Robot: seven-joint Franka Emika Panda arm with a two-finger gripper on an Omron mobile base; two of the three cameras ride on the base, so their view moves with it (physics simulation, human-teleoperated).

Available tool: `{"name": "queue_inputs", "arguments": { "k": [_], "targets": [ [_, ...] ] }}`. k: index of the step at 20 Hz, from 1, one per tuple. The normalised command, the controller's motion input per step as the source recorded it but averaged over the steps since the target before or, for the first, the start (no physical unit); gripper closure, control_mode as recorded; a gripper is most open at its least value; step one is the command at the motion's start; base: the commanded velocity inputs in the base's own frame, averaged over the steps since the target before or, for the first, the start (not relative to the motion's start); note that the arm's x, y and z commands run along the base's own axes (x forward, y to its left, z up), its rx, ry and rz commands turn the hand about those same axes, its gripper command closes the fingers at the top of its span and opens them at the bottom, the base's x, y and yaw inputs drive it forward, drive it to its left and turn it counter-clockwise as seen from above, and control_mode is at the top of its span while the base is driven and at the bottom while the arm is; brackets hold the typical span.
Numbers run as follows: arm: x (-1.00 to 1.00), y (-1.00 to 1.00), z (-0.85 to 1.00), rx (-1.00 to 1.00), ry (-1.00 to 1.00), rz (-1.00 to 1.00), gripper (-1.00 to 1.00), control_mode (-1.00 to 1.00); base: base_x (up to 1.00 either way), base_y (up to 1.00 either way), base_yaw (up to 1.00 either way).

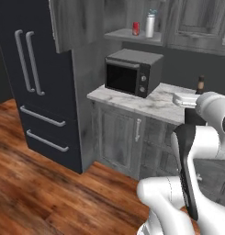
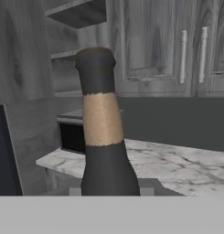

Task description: Sort all alcoholic drinks to one cabinet, and non-alcoholic drinks to the other.

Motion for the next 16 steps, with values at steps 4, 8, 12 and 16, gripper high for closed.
{"name": "queue_inputs", "arguments": {
  "k": [4,8,12,16],
  "targets": [
    [0.00,0.00,0.00,0.00,0.00,0.00,1.00,1.00,-0.64,-0.14,0.00],
    [0.00,0.00,0.00,0.00,0.00,0.00,1.00,1.00,-0.61,-0.17,0.00],
    [0.00,0.00,0.00,0.00,0.00,0.00,1.00,1.00,-0.53,-0.26,-0.07],
    [0.00,0.00,0.00,0.00,0.00,0.00,1.00,1.00,-0.43,-0.38,-0.18]
  ]
}}
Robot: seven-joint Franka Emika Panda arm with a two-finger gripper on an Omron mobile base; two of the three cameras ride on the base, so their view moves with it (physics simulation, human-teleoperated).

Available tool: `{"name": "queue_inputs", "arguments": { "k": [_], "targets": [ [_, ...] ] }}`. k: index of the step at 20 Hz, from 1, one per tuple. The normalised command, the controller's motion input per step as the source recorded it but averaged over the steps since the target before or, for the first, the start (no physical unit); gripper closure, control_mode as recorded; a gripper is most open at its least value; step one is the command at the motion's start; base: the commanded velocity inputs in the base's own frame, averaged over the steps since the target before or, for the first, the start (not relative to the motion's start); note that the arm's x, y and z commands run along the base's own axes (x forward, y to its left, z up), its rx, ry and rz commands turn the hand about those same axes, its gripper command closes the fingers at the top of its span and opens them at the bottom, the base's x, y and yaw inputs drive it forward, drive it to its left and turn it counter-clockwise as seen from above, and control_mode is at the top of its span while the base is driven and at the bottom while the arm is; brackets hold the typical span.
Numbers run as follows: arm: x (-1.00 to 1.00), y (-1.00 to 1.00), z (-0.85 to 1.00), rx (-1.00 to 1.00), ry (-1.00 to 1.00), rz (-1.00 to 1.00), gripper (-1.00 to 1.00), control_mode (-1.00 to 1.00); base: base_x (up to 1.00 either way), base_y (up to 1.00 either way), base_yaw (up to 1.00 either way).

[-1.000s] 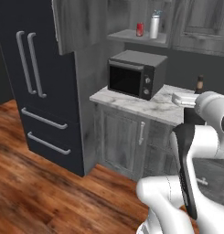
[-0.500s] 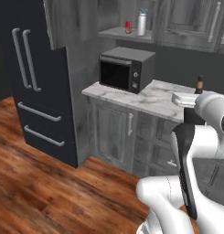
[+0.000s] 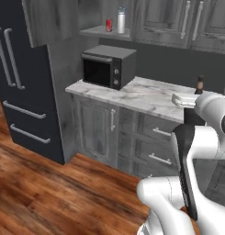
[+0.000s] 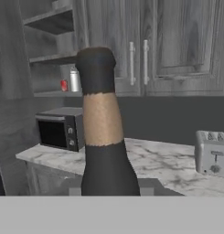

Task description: Sort all alcoholic drinks to one cabinet, and non-alcoholic drinks to the other.

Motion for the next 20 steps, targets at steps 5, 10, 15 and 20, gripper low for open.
{"name": "queue_inputs", "arguments": {
  "k": [5,10,15,20],
  "targets": [
    [0.00,0.00,0.00,0.00,0.00,0.00,1.00,1.00,-0.38,-0.36,-0.21],
    [0.00,0.00,0.00,0.00,0.00,0.00,1.00,1.00,-0.35,-0.35,-0.20],
    [0.00,0.00,0.00,0.00,0.00,0.00,1.00,1.00,-0.20,-0.35,-0.17],
    [0.00,0.00,0.00,0.00,0.00,0.00,1.00,1.00,0.04,-0.29,-0.10]
  ]
}}
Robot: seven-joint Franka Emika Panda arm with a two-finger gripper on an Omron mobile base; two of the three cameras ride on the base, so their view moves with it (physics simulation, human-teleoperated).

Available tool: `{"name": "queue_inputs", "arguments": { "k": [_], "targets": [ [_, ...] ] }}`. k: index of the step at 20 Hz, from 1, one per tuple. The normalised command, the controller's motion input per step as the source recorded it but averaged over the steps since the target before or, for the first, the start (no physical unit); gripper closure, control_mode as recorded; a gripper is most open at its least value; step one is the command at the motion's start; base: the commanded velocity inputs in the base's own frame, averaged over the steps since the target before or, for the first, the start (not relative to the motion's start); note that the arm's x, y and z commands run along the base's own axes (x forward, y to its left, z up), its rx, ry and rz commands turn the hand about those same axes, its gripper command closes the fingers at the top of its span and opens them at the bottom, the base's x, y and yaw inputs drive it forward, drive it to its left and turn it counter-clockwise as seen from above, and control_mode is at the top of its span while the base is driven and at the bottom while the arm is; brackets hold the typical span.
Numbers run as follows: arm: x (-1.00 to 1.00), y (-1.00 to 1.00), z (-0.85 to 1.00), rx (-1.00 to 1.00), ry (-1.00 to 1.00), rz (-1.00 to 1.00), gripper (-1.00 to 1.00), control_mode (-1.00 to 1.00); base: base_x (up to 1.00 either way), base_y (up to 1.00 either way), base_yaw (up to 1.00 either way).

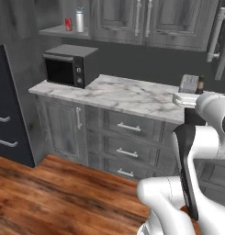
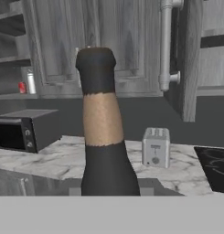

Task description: Sort all alcoholic drinks to one cabinet, and non-alcoholic drinks to the other.

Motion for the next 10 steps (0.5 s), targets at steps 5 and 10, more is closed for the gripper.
{"name": "queue_inputs", "arguments": {
  "k": [5,10],
  "targets": [
    [0.00,0.00,0.00,0.00,0.00,0.00,1.00,1.00,0.19,-0.31,-0.08],
    [0.00,0.00,0.00,0.00,0.00,0.00,1.00,1.00,0.30,-0.34,-0.06]
  ]
}}
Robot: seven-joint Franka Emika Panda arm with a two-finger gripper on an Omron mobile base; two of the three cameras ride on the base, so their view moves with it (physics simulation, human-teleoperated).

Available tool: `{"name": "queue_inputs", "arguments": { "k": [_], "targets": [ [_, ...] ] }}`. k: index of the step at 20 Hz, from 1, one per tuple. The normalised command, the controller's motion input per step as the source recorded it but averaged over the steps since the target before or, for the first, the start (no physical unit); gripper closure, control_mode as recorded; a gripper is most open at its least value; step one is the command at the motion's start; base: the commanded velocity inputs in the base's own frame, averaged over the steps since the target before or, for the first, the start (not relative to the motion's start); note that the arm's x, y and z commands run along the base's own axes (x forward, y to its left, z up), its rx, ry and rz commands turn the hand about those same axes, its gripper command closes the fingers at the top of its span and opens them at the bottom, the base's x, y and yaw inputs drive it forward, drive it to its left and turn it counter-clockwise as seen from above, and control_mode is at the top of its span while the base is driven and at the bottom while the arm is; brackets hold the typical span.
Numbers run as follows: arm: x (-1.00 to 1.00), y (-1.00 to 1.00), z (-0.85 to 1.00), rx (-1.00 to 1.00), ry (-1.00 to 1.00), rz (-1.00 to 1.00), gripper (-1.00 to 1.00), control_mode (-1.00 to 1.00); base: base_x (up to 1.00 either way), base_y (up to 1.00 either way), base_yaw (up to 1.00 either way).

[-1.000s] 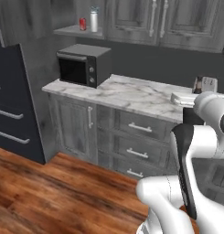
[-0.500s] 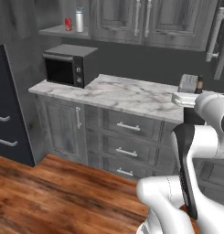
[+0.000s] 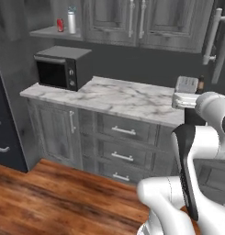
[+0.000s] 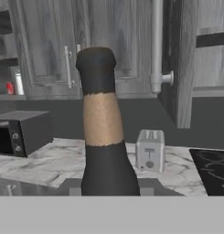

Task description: Sort all alcoholic drinks to one cabinet, and non-alcoholic drinks to the other.

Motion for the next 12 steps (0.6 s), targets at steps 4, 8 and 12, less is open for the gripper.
{"name": "queue_inputs", "arguments": {
  "k": [4,8,12],
  "targets": [
    [0.00,0.00,0.00,0.00,0.00,0.00,1.00,1.00,0.29,-0.41,-0.07],
    [0.00,0.00,0.00,0.00,0.00,0.00,1.00,1.00,0.19,-0.42,-0.08],
    [0.00,0.00,0.00,0.00,0.00,0.00,1.00,1.00,0.09,-0.44,-0.09]
  ]
}}
